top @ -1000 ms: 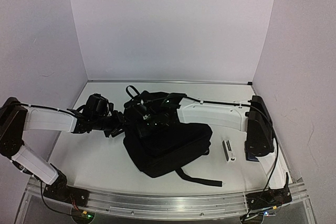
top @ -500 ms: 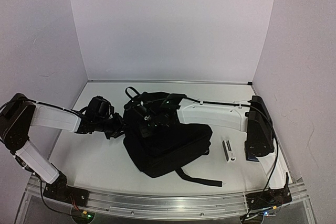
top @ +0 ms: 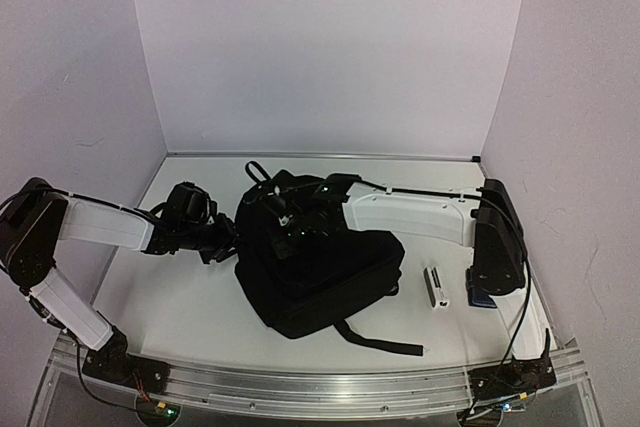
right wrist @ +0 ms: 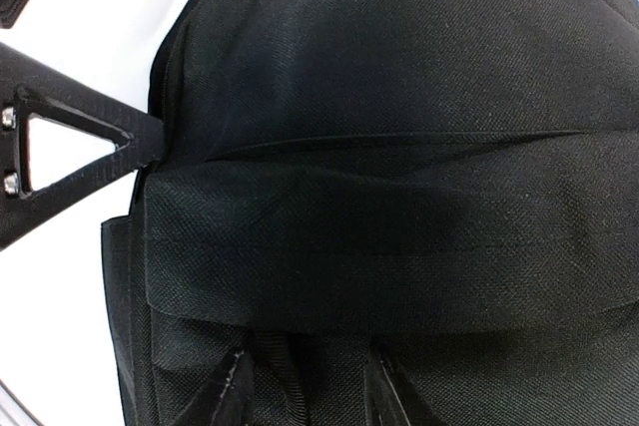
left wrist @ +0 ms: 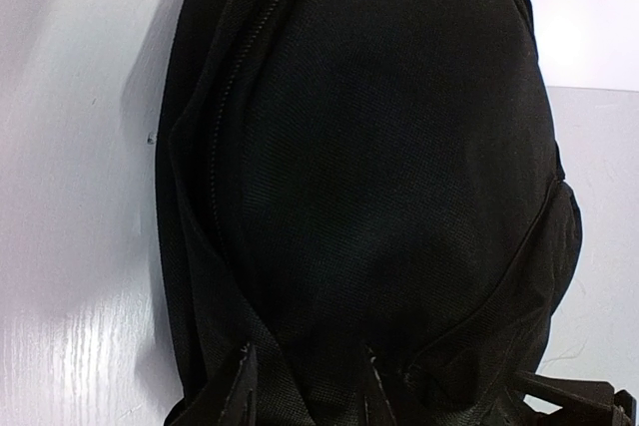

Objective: Pack the student bag
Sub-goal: Unzip the student bag at the center of the board.

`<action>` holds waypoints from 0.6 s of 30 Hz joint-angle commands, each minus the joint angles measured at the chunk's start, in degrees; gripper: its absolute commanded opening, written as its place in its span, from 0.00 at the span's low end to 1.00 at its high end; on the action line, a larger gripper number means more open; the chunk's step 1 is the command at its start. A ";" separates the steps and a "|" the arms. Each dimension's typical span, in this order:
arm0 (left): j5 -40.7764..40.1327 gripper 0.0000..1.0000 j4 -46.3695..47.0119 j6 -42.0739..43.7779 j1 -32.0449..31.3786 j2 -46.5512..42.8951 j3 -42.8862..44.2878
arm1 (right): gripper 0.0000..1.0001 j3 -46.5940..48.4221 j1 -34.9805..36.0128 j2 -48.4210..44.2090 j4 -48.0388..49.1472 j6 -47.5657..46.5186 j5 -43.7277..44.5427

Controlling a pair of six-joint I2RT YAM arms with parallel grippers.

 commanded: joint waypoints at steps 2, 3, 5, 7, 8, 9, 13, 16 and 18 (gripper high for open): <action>0.89 0.35 1.64 1.12 0.14 0.18 0.95 | 0.33 1.57 -0.26 0.05 -0.24 -1.08 -1.57; 0.85 0.35 1.64 1.20 0.14 0.22 0.90 | 0.30 1.18 -0.47 0.13 -0.27 -1.23 -1.39; 0.61 0.32 1.70 1.34 0.12 0.39 0.84 | 0.23 0.24 -1.19 -0.14 -0.26 -1.49 -1.26; 0.48 0.27 1.77 1.36 0.18 0.64 0.77 | 0.19 -0.76 -2.11 -1.01 -0.28 -1.97 -1.17; 0.46 0.23 1.79 1.39 0.21 0.73 0.73 | 0.15 -1.15 -2.55 -1.62 -0.28 -2.36 -1.02; 0.45 0.19 1.77 1.44 0.22 0.79 0.70 | 0.10 -1.56 -3.02 -2.38 -0.27 -2.77 -0.85; 0.05 0.01 1.60 1.16 0.48 0.89 0.25 | 0.01 -3.42 -5.38 -5.59 -0.28 -4.85 -0.03; -0.36 0.00 1.61 0.87 0.72 0.63 -0.59 | 0.00 -4.33 -7.24 -7.66 -0.24 -5.85 0.05; -0.89 0.00 1.41 0.58 0.75 0.16 -1.25 | 0.00 -5.13 -8.61 -8.87 -0.34 -6.38 0.08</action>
